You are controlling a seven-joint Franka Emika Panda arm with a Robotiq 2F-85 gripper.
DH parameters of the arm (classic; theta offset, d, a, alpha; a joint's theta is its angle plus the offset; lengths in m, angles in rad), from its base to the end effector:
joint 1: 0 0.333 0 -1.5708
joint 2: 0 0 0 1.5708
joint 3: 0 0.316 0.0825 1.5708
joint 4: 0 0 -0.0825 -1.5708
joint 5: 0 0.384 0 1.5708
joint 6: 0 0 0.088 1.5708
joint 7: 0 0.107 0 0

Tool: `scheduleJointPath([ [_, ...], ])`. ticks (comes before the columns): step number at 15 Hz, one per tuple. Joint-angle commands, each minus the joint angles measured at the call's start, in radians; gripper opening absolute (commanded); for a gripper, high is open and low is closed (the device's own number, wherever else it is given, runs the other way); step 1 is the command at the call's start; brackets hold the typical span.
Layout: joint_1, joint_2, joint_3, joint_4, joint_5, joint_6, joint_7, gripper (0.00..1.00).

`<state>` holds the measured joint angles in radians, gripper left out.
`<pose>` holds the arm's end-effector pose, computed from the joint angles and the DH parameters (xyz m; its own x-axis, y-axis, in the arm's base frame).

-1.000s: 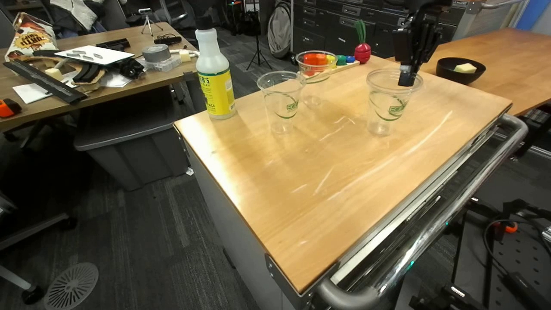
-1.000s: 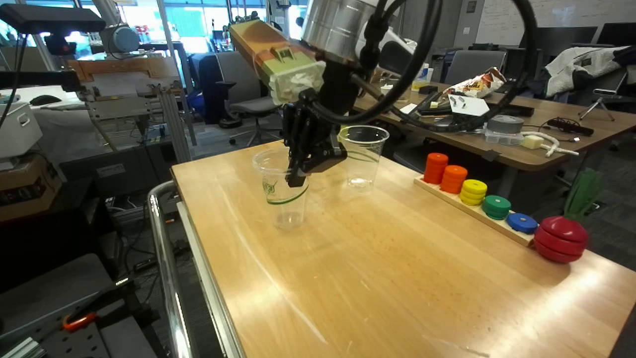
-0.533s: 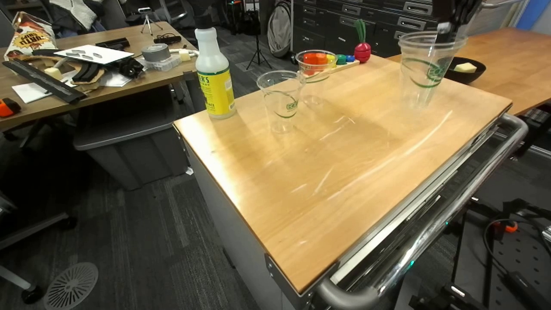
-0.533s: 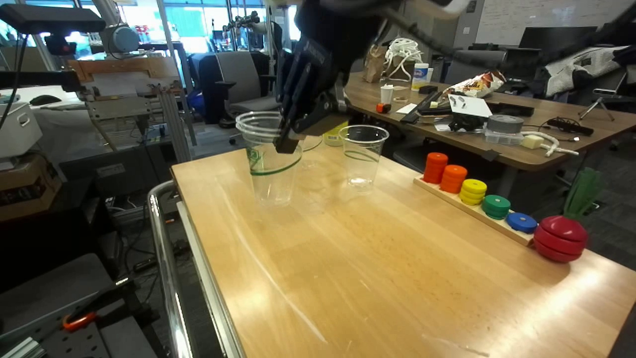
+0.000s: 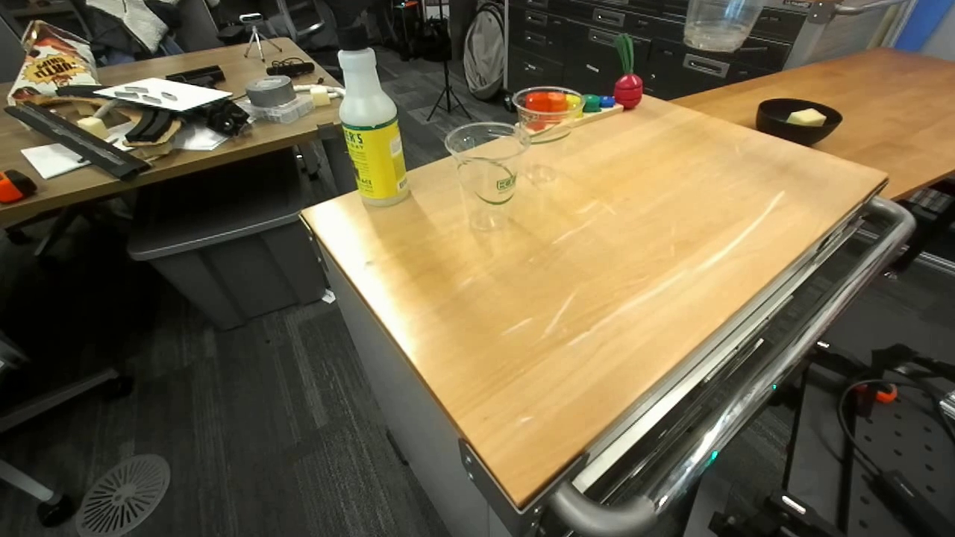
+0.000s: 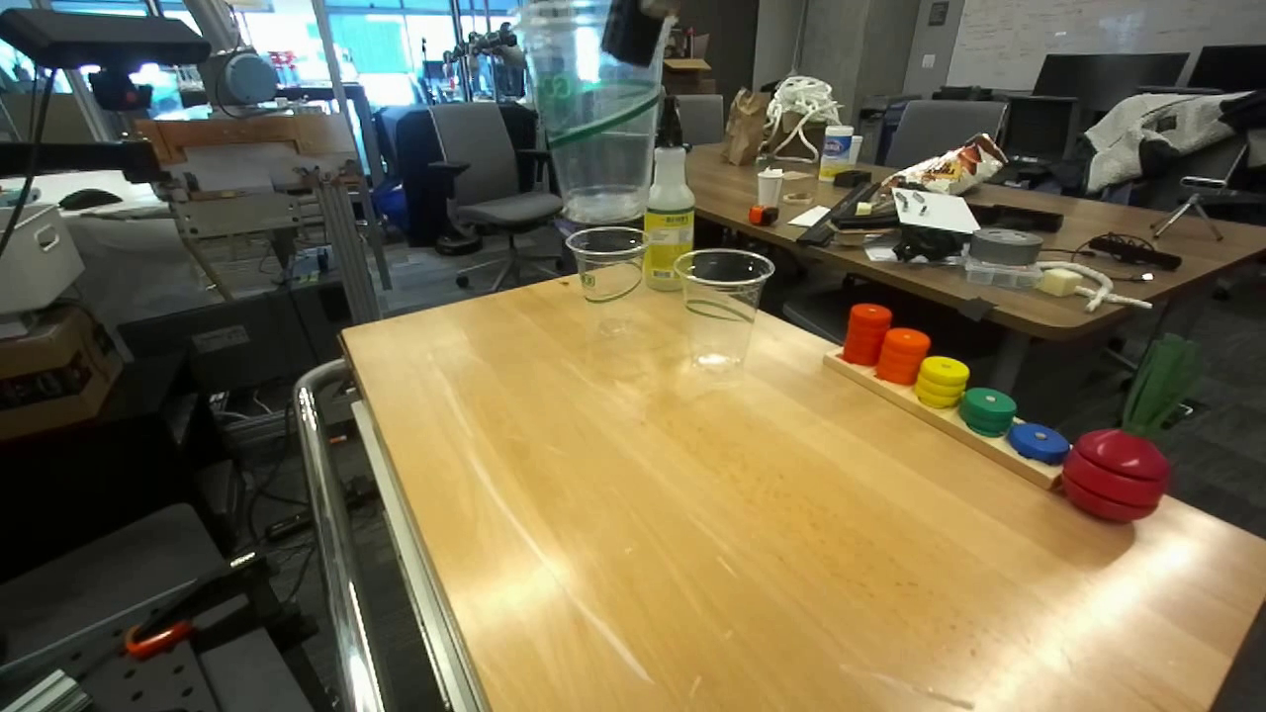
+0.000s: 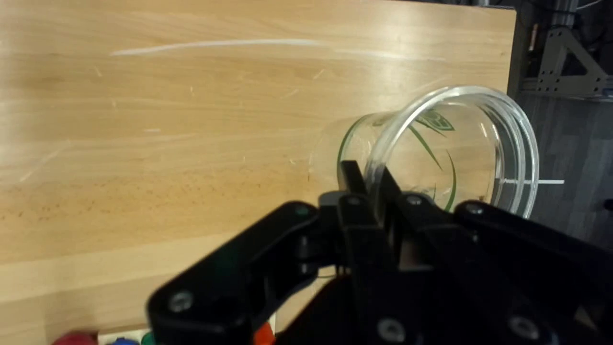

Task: Pack the first disposable cup into the second then both into the third cup and put all into the fourth cup

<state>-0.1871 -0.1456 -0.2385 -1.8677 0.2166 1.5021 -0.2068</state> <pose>0.4551 -0.1869 0.5590 0.9672 -0.1935 -0.1648 -0.2346 -0.9292 -0.2856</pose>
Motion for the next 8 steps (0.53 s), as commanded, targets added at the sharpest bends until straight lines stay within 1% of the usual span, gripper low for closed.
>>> scheduleJointPath([
  [1,0.015,0.153,0.013,0.224,0.007,-0.043,-0.015,0.02],
  [5,0.014,0.308,0.043,0.413,0.016,-0.043,0.003,0.02],
  [6,0.01,0.349,0.051,0.459,0.019,-0.033,0.008,0.02],
  [8,-0.004,0.427,0.064,0.549,0.027,-0.051,0.009,0.02],
])
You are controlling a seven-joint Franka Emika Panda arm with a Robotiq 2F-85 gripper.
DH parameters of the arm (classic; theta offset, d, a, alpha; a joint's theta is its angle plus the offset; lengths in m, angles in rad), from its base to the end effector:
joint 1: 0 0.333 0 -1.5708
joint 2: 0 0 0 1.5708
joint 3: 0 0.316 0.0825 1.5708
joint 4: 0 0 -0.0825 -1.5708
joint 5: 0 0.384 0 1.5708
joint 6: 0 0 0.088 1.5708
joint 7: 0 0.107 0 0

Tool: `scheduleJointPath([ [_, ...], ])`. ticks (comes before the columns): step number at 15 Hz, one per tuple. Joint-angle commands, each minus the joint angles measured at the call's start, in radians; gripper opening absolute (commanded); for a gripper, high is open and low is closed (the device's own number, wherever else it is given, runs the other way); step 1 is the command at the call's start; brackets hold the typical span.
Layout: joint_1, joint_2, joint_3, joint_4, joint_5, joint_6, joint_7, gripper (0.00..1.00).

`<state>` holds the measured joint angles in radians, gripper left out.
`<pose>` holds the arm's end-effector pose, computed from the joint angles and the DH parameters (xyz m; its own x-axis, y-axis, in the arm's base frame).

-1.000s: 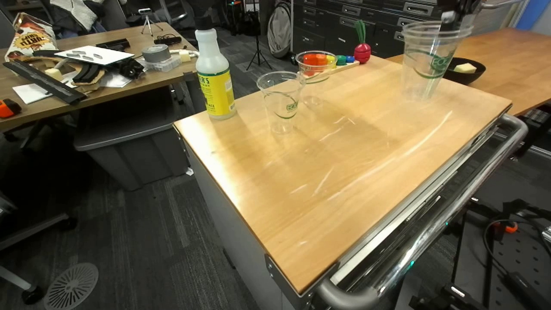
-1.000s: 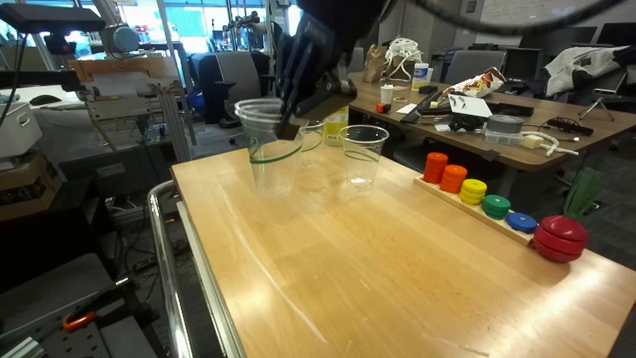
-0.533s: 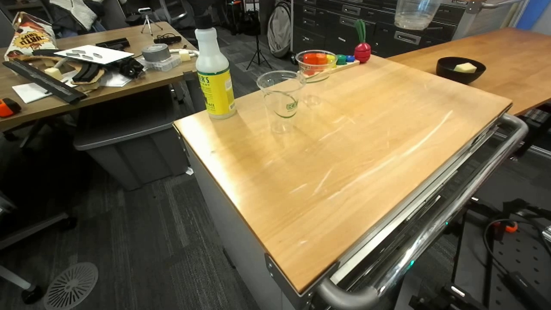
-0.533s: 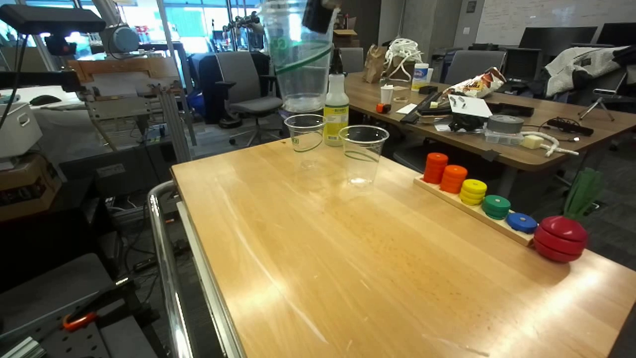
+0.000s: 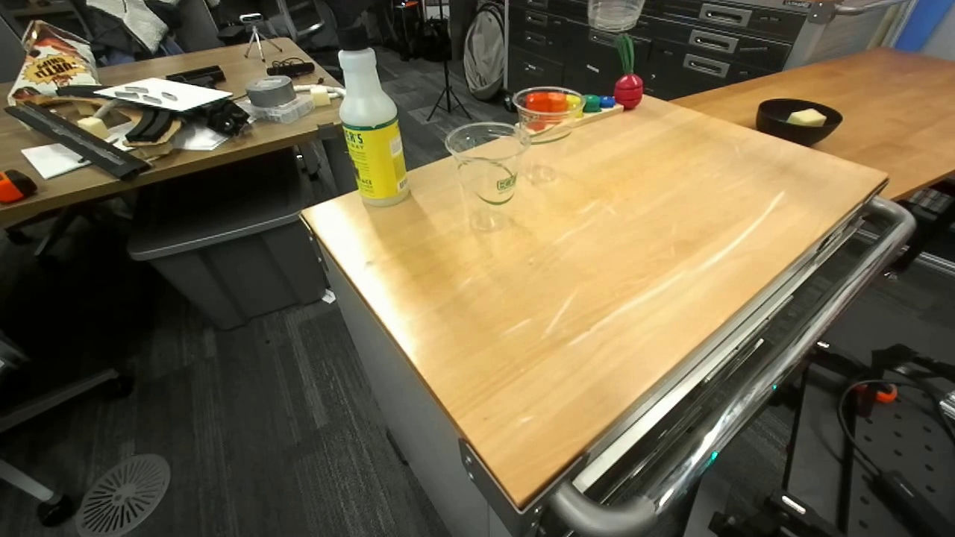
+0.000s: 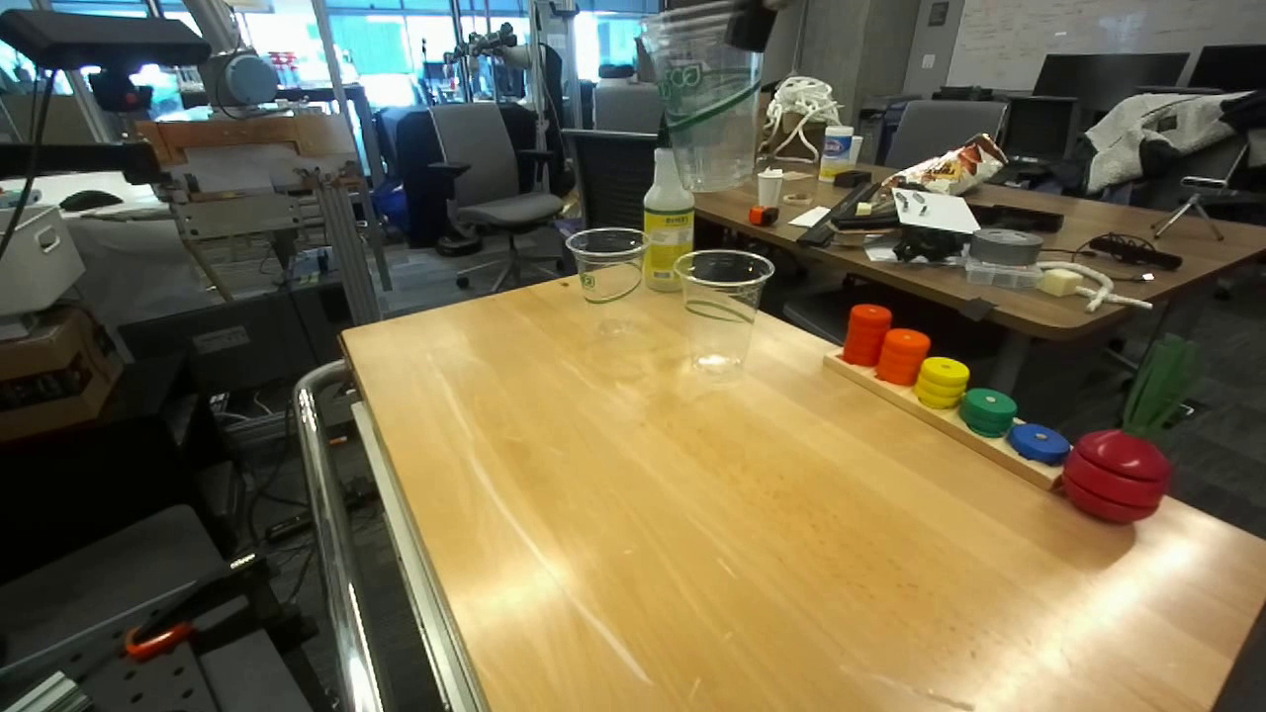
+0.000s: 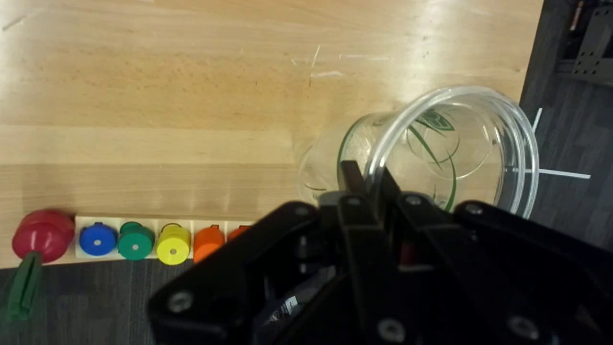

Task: Pack the first disposable cup into the second then both into the third cup and put all into the fourth cup

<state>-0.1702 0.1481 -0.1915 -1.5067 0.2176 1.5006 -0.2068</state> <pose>0.5612 -0.1779 0.5676 0.9838 -0.1430 -0.1079 -0.1635 -0.9630 -0.2144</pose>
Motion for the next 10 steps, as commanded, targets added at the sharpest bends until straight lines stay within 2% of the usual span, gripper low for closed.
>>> scheduleJointPath([
  [1,-0.028,0.167,0.024,0.228,0.034,-0.058,0.007,0.02],
  [5,-0.069,0.278,0.051,0.347,0.07,-0.112,-0.004,0.02],
  [10,-0.128,0.362,0.083,0.415,0.11,-0.189,-0.023,0.02],
])
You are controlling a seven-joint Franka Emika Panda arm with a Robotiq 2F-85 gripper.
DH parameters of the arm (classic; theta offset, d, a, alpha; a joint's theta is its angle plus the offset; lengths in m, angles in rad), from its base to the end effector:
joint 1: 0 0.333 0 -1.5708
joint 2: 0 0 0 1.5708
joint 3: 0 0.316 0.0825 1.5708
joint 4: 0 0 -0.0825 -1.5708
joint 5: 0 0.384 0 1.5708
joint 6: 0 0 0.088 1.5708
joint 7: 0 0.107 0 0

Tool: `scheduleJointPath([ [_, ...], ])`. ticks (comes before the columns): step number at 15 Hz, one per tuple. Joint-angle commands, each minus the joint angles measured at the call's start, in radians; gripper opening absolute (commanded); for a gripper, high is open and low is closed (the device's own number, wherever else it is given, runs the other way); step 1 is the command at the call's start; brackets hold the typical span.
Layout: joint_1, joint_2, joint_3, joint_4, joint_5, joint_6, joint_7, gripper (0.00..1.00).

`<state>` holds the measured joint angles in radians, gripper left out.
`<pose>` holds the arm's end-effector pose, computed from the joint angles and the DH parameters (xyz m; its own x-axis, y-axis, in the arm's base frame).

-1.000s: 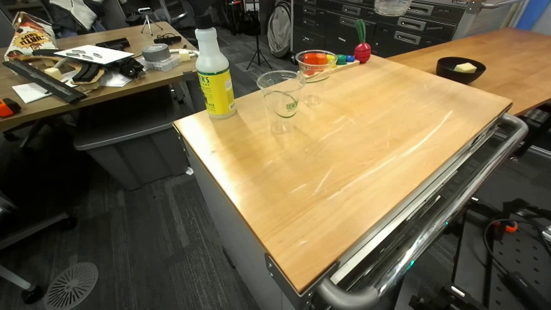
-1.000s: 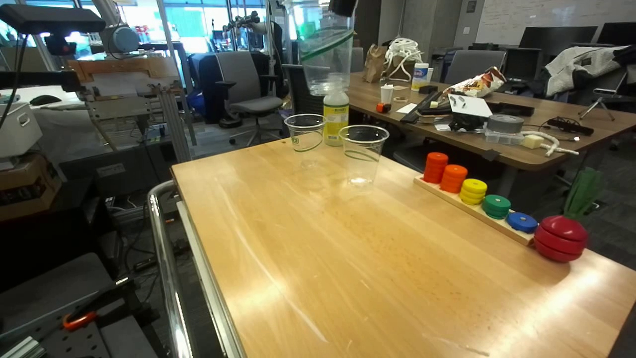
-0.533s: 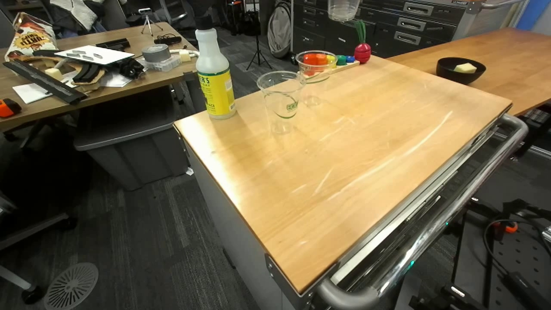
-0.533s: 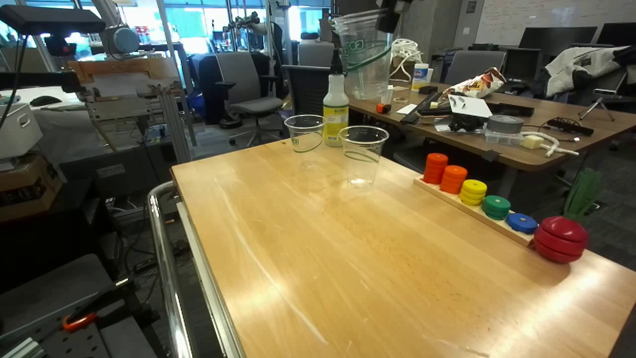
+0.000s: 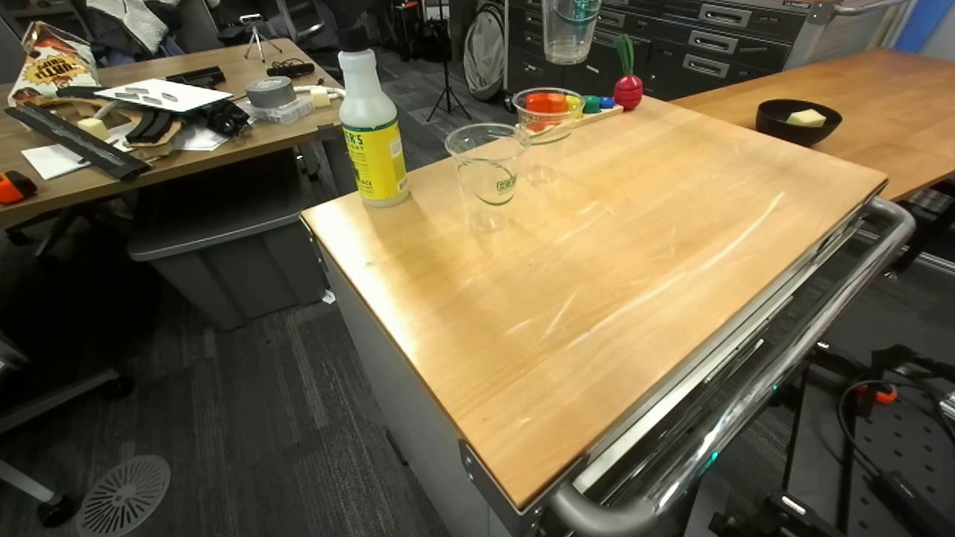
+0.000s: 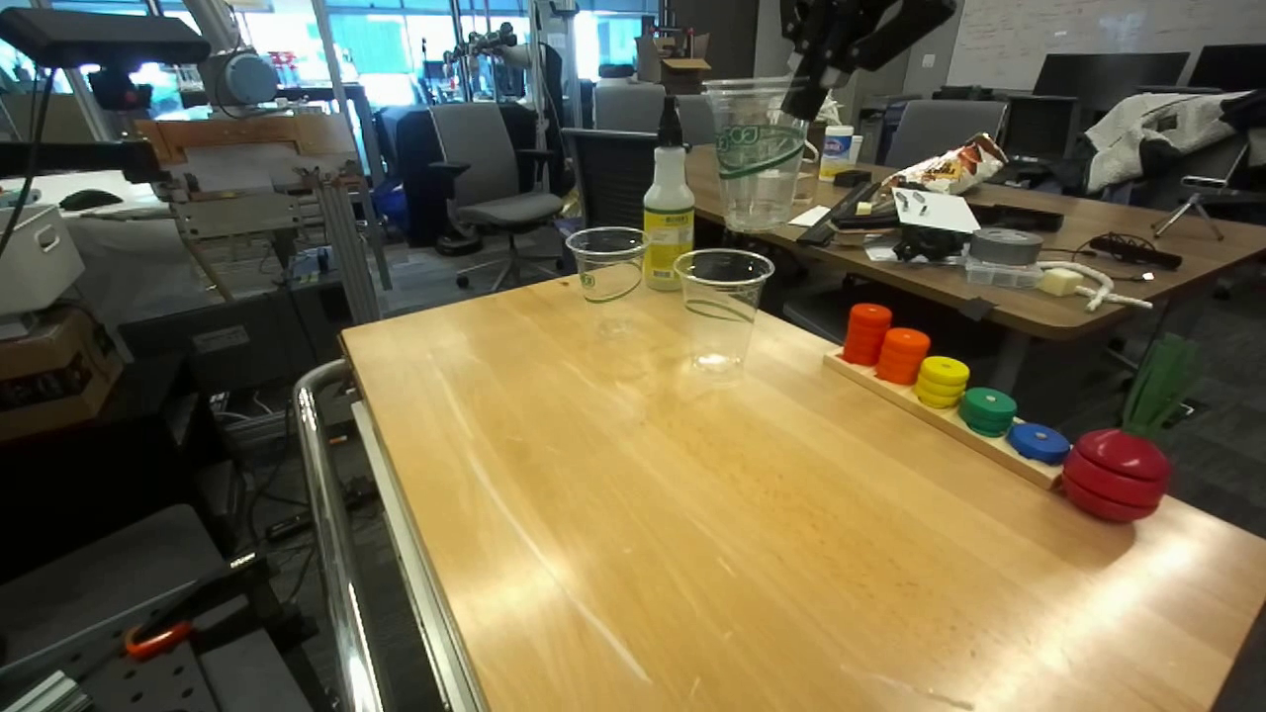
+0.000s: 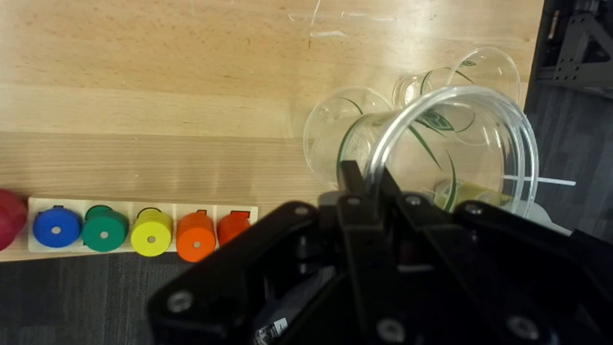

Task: Pack the first disposable cup into the second then both into the third cup and put all into the fourth cup

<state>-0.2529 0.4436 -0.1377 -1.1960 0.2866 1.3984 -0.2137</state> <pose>0.6287 -0.2007 0.5190 0.9757 -0.1278 -0.1778 -0.1731 -0.9475 -0.2689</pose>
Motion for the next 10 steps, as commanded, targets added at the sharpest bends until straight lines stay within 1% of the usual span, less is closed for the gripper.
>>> scheduleJointPath([
  [1,-0.054,0.081,0.037,0.114,0.049,-0.106,-0.02,0.02],
  [5,-0.063,0.125,0.061,0.144,0.044,-0.17,-0.035,0.02],
  [7,-0.057,0.145,0.069,0.156,0.031,-0.179,-0.042,0.02],
  [10,-0.052,0.177,0.079,0.184,0.026,-0.164,-0.036,0.02],
])
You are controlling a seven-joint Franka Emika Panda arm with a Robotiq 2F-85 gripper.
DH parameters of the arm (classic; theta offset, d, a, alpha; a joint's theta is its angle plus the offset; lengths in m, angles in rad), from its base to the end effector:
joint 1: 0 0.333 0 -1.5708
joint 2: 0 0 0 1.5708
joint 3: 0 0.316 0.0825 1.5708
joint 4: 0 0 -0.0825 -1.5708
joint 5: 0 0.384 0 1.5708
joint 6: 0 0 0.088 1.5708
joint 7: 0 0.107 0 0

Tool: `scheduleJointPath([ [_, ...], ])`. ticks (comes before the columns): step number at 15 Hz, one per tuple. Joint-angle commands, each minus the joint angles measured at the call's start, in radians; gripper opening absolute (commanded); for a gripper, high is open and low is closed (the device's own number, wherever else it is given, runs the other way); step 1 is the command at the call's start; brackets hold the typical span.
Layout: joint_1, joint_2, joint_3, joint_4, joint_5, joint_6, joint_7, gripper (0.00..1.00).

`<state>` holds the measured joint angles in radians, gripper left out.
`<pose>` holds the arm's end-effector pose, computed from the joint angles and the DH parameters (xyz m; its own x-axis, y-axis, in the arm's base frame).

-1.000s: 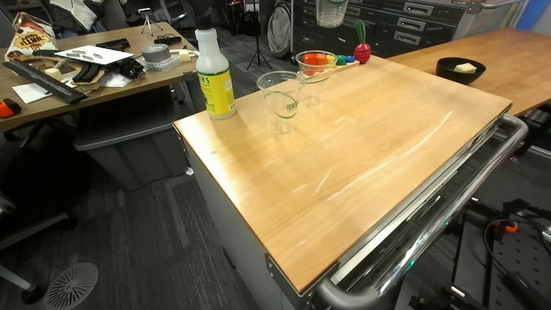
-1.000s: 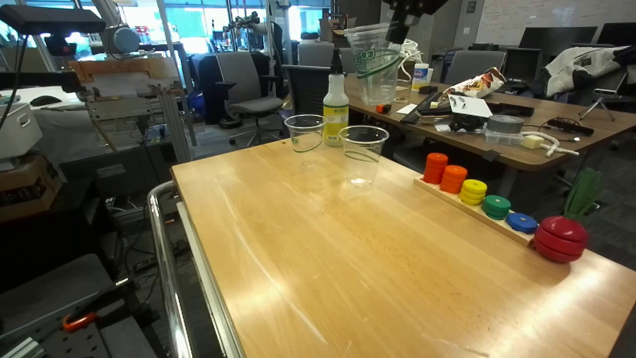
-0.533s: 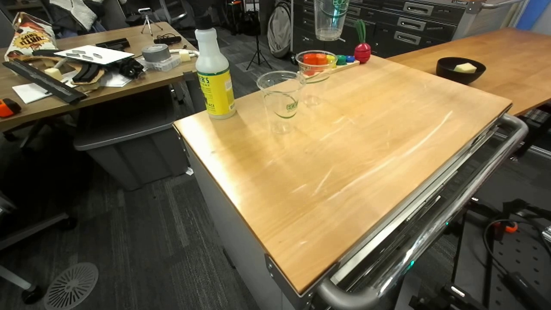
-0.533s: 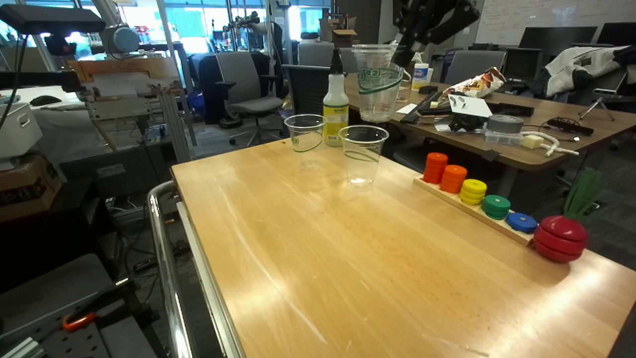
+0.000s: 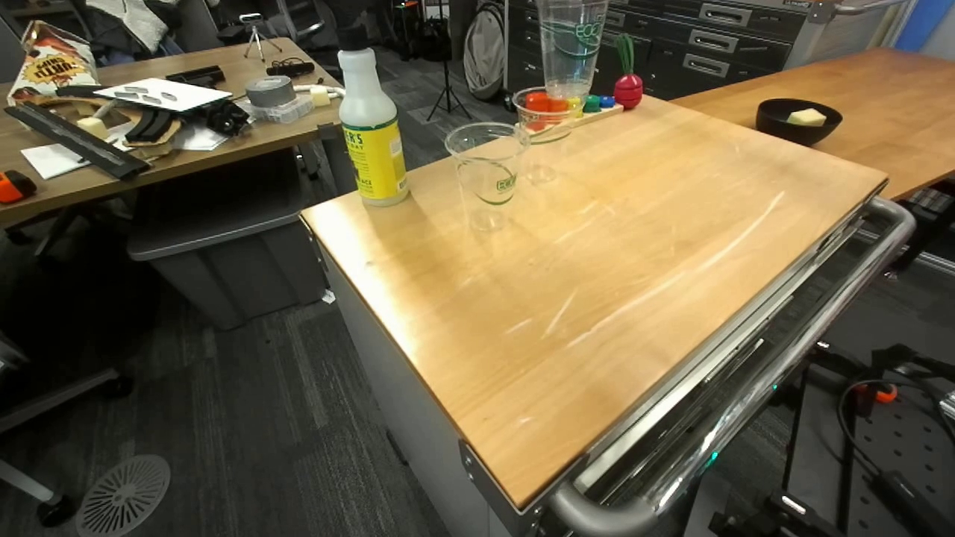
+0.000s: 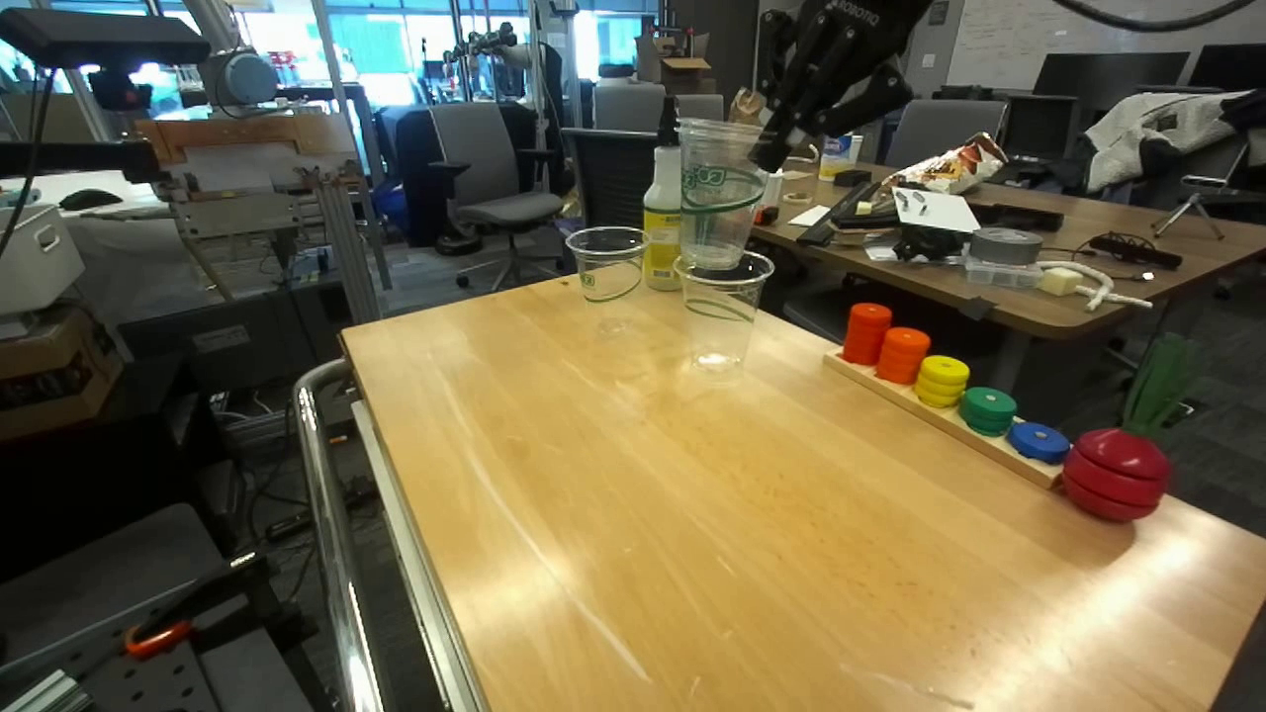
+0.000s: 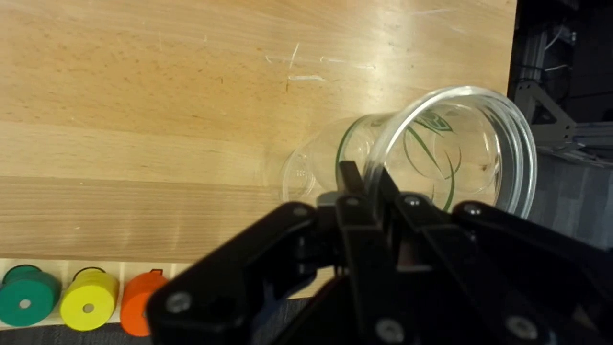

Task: Pack the first disposable cup into the second then both into the third cup and put all into the fourth cup

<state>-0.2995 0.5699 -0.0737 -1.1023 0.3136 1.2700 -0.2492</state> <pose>0.6425 -0.1948 0.4702 0.9532 -0.0275 -0.3012 -0.1386 -0.9249 -0.3541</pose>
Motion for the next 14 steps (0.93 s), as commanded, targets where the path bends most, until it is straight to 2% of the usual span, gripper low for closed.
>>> scheduleJointPath([
  [1,-0.006,0.059,0.017,0.102,-0.002,-0.026,0.001,0.02],
  [6,-0.012,0.083,0.014,0.139,0.018,-0.03,-0.001,0.02],
  [14,0.004,0.123,0.01,0.128,-0.007,-0.025,-0.006,0.04],
])
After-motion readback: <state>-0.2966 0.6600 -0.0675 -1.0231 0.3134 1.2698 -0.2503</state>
